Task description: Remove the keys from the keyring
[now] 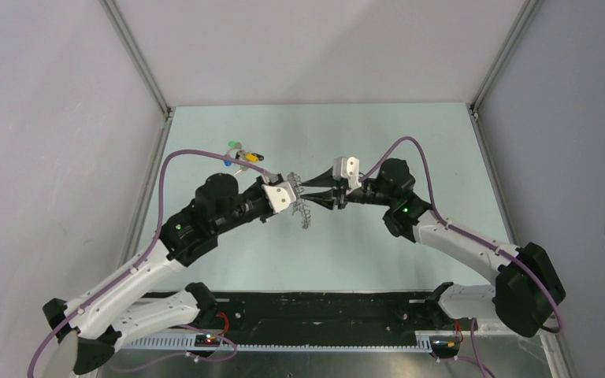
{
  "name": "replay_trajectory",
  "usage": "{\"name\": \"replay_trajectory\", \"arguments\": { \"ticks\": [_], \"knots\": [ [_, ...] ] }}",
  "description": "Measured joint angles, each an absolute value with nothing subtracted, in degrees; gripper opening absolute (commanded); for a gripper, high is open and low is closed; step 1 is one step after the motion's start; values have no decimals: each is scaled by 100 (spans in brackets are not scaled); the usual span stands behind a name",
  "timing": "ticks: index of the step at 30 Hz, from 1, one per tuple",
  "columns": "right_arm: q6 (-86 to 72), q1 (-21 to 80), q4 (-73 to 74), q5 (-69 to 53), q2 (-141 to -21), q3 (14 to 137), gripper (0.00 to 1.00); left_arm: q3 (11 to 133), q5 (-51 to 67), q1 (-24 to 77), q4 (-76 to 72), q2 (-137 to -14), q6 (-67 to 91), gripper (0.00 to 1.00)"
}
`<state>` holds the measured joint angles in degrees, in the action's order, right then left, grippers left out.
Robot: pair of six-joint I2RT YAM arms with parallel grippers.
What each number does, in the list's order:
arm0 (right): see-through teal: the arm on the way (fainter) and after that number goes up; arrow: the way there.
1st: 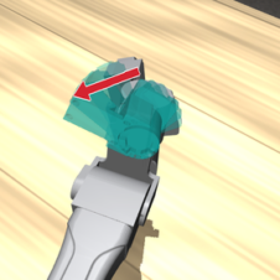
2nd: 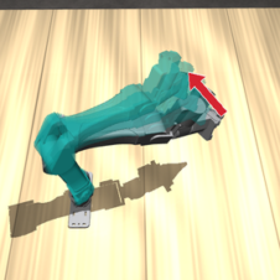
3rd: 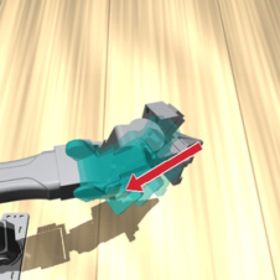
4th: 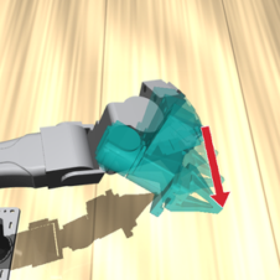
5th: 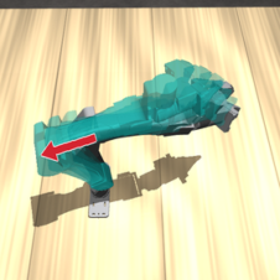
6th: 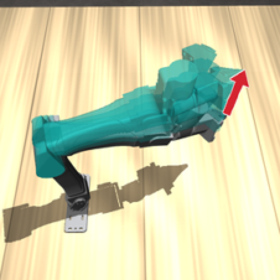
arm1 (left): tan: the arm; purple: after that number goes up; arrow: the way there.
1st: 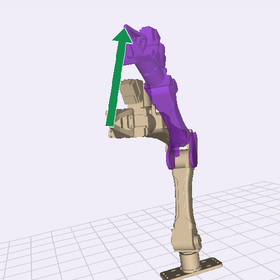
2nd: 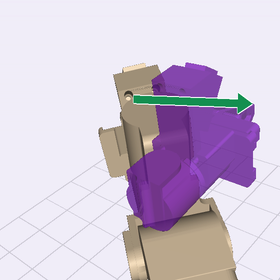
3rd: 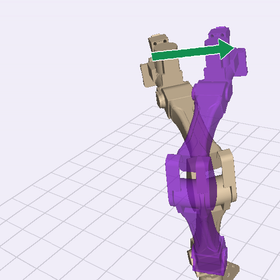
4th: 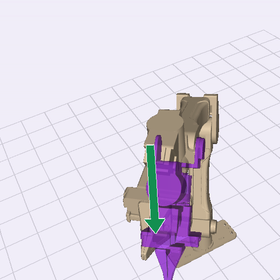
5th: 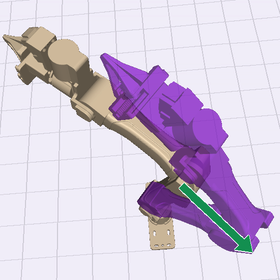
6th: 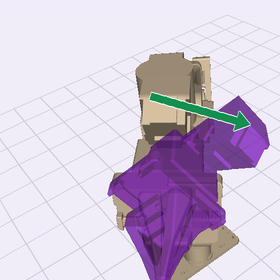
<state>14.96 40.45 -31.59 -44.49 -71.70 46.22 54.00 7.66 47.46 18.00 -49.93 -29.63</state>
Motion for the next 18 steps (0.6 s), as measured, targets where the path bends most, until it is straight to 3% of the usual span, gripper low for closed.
{"name": "replay_trajectory", "arguments": {
  "ticks": [3,5,6,18],
  "knots": [
    [1461,4064,-3162,-4497,-7275,4731,24,5393,773,4746,1800,-4982,-2963,0],
    [1452,4075,-3181,-4532,-7310,4772,3,5380,775,4746,1798,-4982,-2963,0],
    [1441,4080,-3177,-4550,-7321,4783,1,5374,775,4746,1793,-4980,-2963,0],
    [1575,4086,-2530,-4427,-6945,4805,0,5356,550,4753,1776,-4958,-2958,0]
  ]
}}
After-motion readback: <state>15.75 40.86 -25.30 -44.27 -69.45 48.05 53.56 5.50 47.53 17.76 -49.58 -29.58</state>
